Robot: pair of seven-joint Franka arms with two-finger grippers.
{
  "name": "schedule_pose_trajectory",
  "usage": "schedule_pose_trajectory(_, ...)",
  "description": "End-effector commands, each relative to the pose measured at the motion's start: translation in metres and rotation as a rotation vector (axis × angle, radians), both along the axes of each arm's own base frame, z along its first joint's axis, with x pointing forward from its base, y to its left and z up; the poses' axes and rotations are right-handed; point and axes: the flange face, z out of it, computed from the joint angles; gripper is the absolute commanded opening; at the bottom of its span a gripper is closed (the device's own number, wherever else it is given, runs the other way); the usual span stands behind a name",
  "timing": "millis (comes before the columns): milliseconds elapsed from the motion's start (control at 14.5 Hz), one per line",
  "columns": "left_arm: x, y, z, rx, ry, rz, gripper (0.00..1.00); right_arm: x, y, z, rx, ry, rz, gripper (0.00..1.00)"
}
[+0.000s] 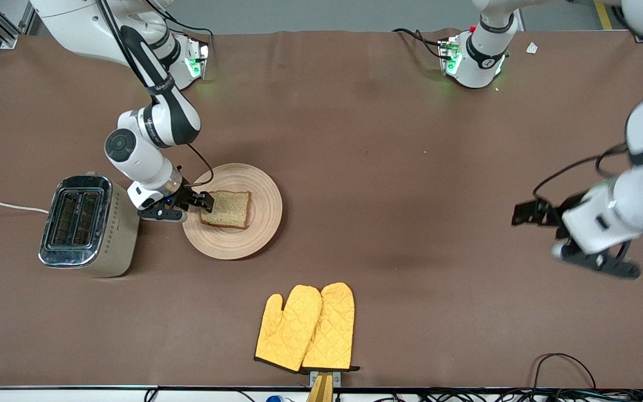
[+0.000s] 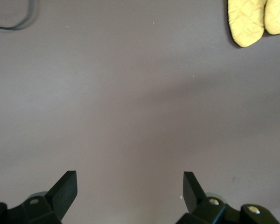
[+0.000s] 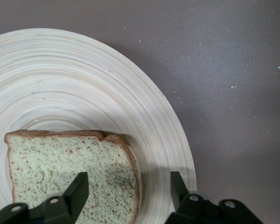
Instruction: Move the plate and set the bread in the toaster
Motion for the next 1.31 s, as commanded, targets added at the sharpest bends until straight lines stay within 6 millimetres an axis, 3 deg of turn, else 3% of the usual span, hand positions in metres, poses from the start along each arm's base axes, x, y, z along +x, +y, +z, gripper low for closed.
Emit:
schedule_pose_trajectory(0, -0.040, -0.003, 0.054, 0.077, -0.042, 0.021, 1.00, -0.004, 0.002, 0.002, 0.003, -0.001, -0.008, 0.61)
schedule_pose_trajectory(138, -0.065, -0.005, 0.097, 0.093, -0.104, 0.069, 1.00, -0.006, 0.004, -0.001, 0.003, 0.003, -0.004, 0.54)
schedule_pose_trajectory(207, -0.077, -0.006, 0.104, 0.108, -0.106, 0.132, 1.00, -0.006, 0.004, -0.003, 0.002, 0.008, -0.004, 0.54)
schedule_pose_trajectory(483, -0.082, -0.011, 0.100, 0.102, -0.110, 0.206, 1.00, -0.007, 0.005, -0.009, 0.001, 0.016, -0.001, 0.50)
schedule_pose_trajectory(621, -0.084, 0.012, 0.088, 0.031, -0.111, 0.257, 1.00, -0.007, 0.006, -0.010, 0.001, 0.016, -0.002, 0.44)
schedule_pose_trajectory(759, -0.093, 0.005, 0.079, 0.027, -0.152, 0.252, 1.00, -0.008, 0.006, -0.015, 0.000, 0.022, -0.001, 0.40)
schedule_pose_trajectory(1034, -0.097, 0.002, 0.081, 0.025, -0.163, 0.238, 1.00, -0.010, 0.008, -0.022, -0.001, 0.028, 0.001, 0.33)
schedule_pose_trajectory(1241, -0.100, 0.000, 0.082, 0.043, -0.160, 0.234, 1.00, -0.010, 0.011, -0.024, 0.000, 0.019, 0.006, 0.17)
